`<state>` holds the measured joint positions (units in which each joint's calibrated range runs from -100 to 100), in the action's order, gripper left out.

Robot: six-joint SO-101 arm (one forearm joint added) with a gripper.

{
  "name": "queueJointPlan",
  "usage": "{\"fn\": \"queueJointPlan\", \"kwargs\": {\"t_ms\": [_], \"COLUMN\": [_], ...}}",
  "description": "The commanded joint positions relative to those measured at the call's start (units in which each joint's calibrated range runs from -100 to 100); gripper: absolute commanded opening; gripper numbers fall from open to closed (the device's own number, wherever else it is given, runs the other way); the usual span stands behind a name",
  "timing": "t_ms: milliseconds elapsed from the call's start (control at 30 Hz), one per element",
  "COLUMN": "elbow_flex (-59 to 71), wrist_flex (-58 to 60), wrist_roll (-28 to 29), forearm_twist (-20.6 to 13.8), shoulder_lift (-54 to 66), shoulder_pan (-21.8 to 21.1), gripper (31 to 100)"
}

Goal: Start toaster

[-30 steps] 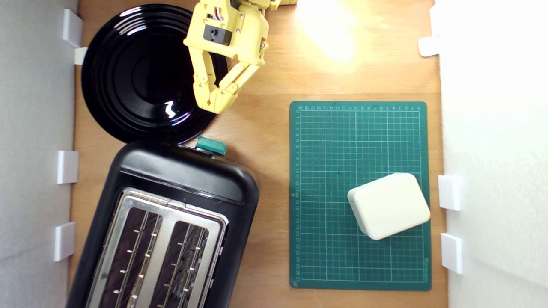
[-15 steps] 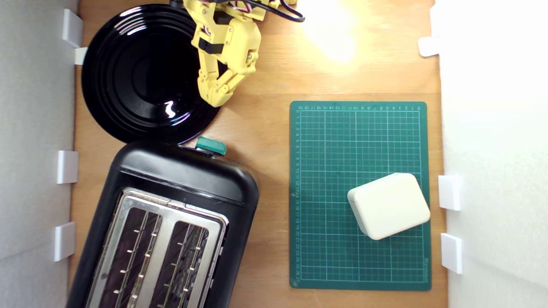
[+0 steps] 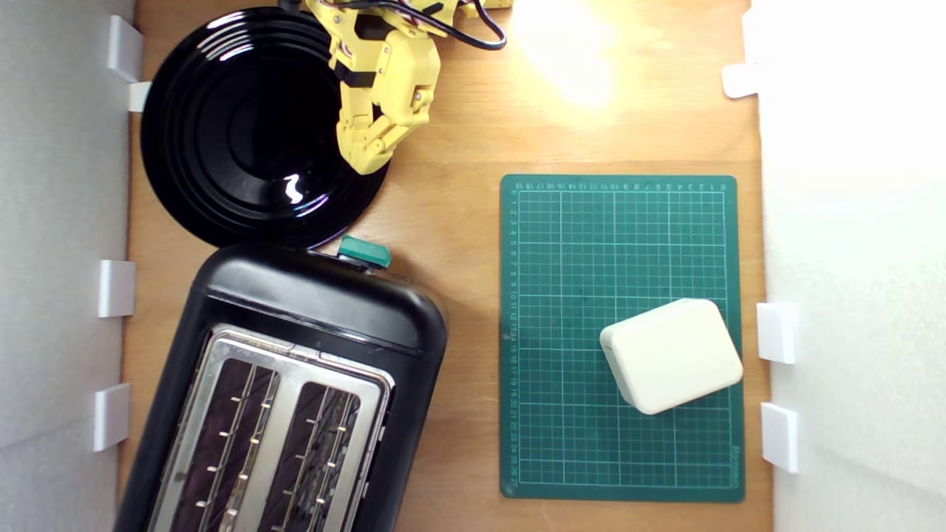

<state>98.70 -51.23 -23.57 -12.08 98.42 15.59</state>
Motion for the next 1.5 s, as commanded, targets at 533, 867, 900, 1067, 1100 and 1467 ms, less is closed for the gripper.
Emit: {"fn": "queueJointPlan", "kwargs": {"t_ms": [533,867,900,1067,1100,1467], "elbow_flex": [1.0,1.0,1.0,1.0,1.0,1.0], "wrist_flex": [-1.3,-1.4,-1.4,-1.4,-1.4,-1.4], "wrist_roll": [8.4,7.1,5.9,3.4,3.5,3.5], "forearm_twist": [0.0,-0.7,0.1,0.2,0.2,0.2], "shoulder_lift": [0.7,0.6,0.6,0.6,0.6,0.3], "shoulder_pan": [0.0,-0.1,-0.1,0.1,-0.2,-0.1], "gripper": [31.4,31.4,31.4,31.4,31.4,31.4]}}
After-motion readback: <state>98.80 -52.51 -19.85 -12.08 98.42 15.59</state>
